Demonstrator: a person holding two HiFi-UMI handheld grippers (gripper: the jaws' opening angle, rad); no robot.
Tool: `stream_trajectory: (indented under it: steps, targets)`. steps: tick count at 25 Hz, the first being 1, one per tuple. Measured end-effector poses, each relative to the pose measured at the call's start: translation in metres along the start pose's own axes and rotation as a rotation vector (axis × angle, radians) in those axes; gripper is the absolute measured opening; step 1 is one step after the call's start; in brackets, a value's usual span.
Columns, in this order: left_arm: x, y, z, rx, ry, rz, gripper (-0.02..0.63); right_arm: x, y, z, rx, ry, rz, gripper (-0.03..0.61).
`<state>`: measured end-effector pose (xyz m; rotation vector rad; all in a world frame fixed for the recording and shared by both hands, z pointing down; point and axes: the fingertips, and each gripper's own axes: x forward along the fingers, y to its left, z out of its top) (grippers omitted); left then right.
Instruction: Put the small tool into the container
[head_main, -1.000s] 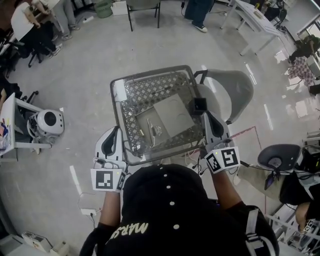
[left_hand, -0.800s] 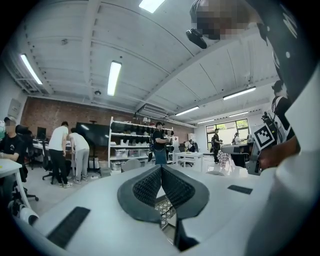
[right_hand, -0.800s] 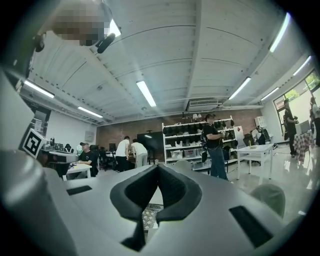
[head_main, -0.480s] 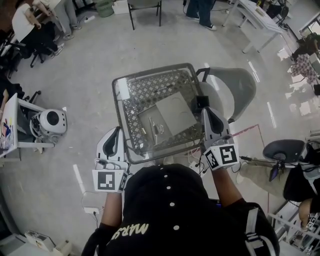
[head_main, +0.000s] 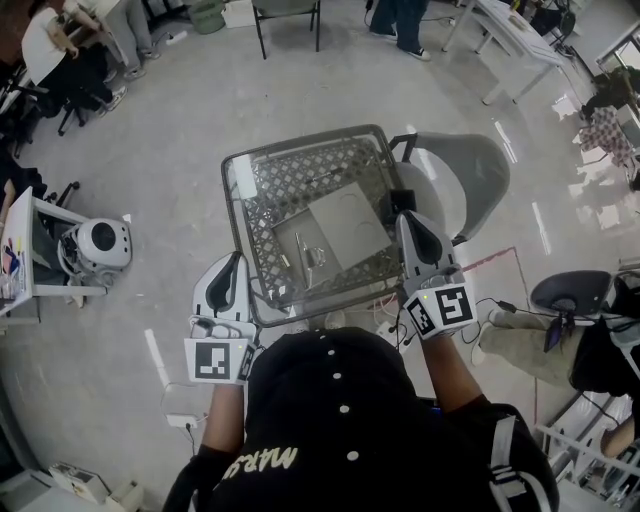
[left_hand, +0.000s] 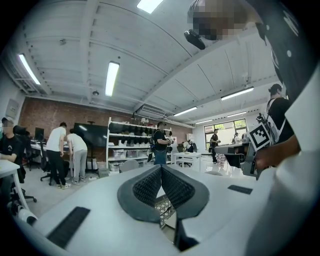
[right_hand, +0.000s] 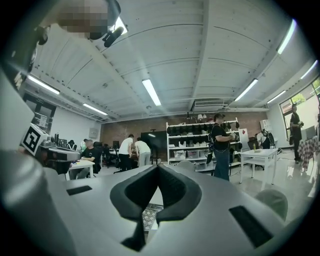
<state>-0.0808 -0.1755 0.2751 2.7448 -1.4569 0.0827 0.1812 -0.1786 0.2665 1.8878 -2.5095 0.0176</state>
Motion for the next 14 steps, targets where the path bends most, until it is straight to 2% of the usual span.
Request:
stream_trajectory:
  steps: [7, 14]
  targets:
    - [-0.0001, -0.0031, 0.0013, 0.018, 0.001, -0.006, 0.026, 0.0009, 0.0053, 0.008, -0.028, -0.018, 0.011, 0.011]
    - [-0.0012, -0.0049, -0.0063, 0.011, 0.001, -0.011, 0.026, 0.0041, 0.0099, -0.0005, -0.007, -0.01, 0.026, 0.011]
